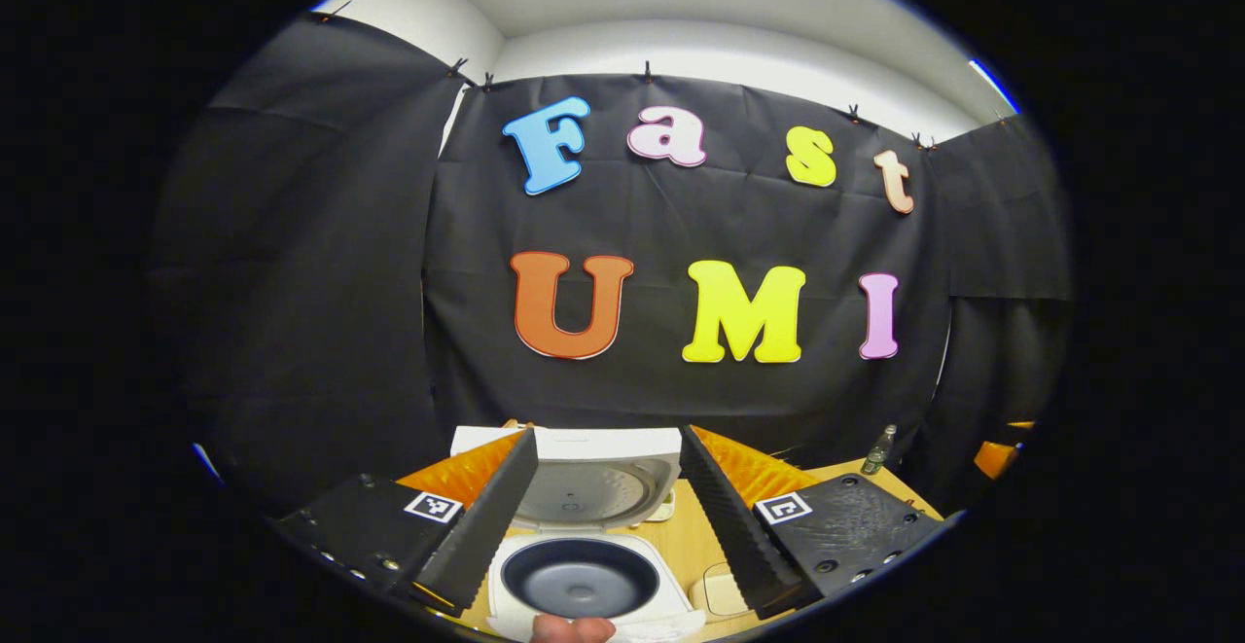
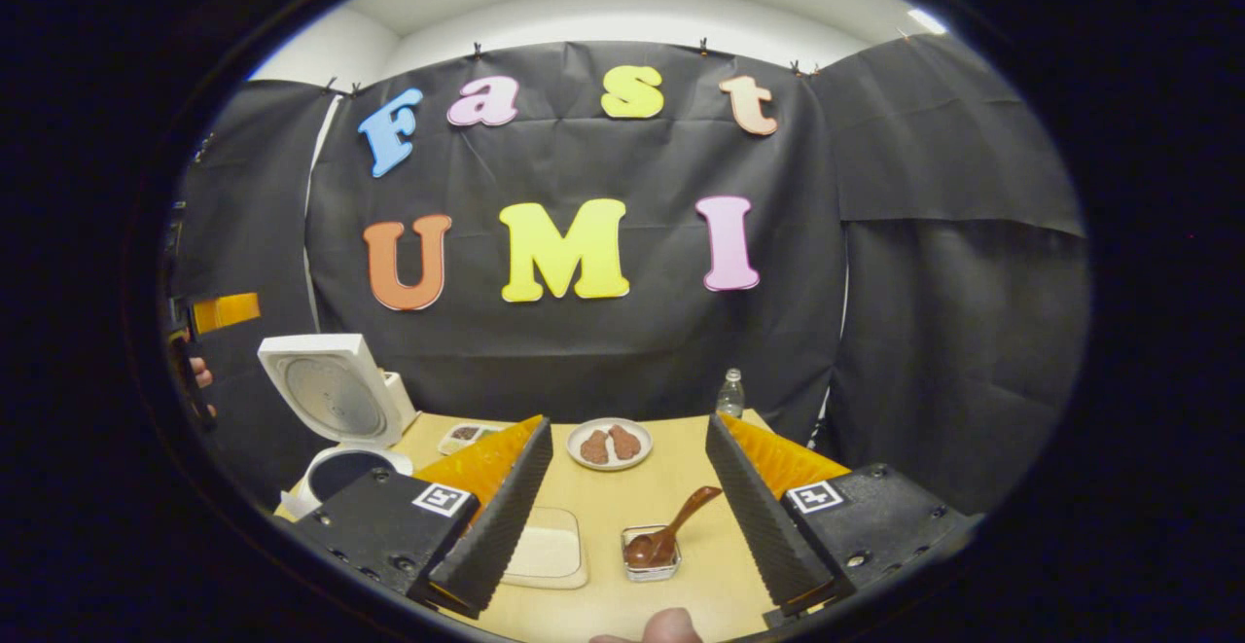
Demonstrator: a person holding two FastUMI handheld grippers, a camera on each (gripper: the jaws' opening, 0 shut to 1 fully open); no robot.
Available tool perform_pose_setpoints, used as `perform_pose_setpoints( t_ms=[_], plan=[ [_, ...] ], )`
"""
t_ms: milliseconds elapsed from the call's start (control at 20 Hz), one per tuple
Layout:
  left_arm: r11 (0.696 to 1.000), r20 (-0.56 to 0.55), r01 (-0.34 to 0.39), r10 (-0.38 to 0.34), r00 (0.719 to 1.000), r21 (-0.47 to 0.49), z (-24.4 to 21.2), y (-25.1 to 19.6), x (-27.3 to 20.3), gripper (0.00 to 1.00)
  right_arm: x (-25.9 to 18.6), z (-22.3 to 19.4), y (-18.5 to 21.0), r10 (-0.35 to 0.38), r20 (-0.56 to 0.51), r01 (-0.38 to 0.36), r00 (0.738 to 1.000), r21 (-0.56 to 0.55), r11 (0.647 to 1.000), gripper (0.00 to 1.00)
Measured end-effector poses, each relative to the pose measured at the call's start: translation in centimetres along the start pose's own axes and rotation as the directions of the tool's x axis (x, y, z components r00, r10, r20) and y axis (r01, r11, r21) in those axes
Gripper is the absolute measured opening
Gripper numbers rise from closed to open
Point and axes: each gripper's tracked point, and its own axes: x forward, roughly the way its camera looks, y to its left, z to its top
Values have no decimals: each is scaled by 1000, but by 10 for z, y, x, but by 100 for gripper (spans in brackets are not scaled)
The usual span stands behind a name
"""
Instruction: Close the left gripper, press the button to open the rice cooker; take a wooden spoon from the chopstick holder with the right hand, scoop a spoonful of rice and pour it into the rice cooker, then put the wooden spoon back into the chopstick holder.
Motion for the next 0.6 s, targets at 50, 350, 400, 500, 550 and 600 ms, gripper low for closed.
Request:
perform_pose_setpoints(
  t_ms=[50,350,400,500,550,600],
  plan=[
    [1000,6,4,-4,1000,-10,4,-1,-4,94,0,-2,-3,-1,-6,1,1000,6,1000,100],
    [999,-14,26,-27,1000,-31,-1,-12,-13,94,8,-40,-21,-9,-77,12,997,39,999,100],
    [999,-15,23,-23,1000,-22,0,-12,-13,94,11,-51,-23,-9,-88,13,996,47,999,100],
    [1000,-12,20,-20,1000,-4,-1,-14,-13,94,23,-74,-31,-8,-122,16,993,65,998,100],
    [1000,-10,14,-14,1000,3,-1,-13,-10,94,29,-84,-32,-5,-138,16,990,79,997,99],
    [1000,-8,4,-4,1000,3,2,-11,-8,94,37,-96,-35,-2,-155,16,988,91,996,100]
  ],
)
